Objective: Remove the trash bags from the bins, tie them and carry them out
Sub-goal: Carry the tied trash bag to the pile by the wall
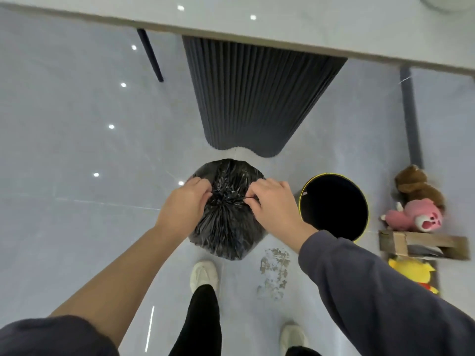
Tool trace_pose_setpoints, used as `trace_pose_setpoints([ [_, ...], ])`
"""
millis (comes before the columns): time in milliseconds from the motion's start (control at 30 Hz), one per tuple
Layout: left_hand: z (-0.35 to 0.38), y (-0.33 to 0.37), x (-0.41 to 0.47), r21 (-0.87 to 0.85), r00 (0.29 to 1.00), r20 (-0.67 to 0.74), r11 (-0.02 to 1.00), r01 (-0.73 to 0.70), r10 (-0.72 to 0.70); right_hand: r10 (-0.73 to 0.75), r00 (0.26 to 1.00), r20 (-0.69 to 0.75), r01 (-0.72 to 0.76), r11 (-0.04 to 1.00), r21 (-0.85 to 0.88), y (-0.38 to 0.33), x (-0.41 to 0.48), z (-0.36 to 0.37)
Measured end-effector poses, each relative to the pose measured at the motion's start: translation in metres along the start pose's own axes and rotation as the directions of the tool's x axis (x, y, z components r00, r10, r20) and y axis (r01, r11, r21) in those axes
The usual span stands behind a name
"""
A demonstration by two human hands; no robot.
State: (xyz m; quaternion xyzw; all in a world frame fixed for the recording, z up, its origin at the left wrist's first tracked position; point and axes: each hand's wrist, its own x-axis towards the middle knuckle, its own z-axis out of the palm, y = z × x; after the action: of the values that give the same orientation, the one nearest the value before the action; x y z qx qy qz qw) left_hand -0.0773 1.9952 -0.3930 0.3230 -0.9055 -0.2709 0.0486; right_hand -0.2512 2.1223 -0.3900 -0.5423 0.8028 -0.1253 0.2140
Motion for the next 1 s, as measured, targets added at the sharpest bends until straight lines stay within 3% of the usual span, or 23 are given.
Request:
trace_pose_setpoints([
  [167, -0.098, -0.009, -0.01, -0.028, 0.998, 0.061, 0.999, 0.025, -0.023, 0.039, 0.997, 0.07, -0.041, 0.999, 0.019, -0.087, 0.007, -0.053],
  [367, -0.184, -0.056, -0.008, 0.002, 0.99, 0.14, 1.0, 0.002, -0.002, 0.114, 0.986, 0.125, -0.126, 0.988, 0.091, -0.175, 0.037, -0.066],
  [800, -0.318, -0.201, 0.062, 0.044, 0.975, 0.22, 0.999, 0.008, -0.017, 0.242, 0.959, 0.146, -0.274, 0.923, 0.27, -0.318, 0.183, -0.046],
  [1000, -0.396, -0.299, 0.109, 0.061, 0.964, 0.266, 0.998, -0.021, 0.004, 0.308, 0.942, 0.134, -0.335, 0.882, 0.33, -0.409, 0.273, -0.039],
])
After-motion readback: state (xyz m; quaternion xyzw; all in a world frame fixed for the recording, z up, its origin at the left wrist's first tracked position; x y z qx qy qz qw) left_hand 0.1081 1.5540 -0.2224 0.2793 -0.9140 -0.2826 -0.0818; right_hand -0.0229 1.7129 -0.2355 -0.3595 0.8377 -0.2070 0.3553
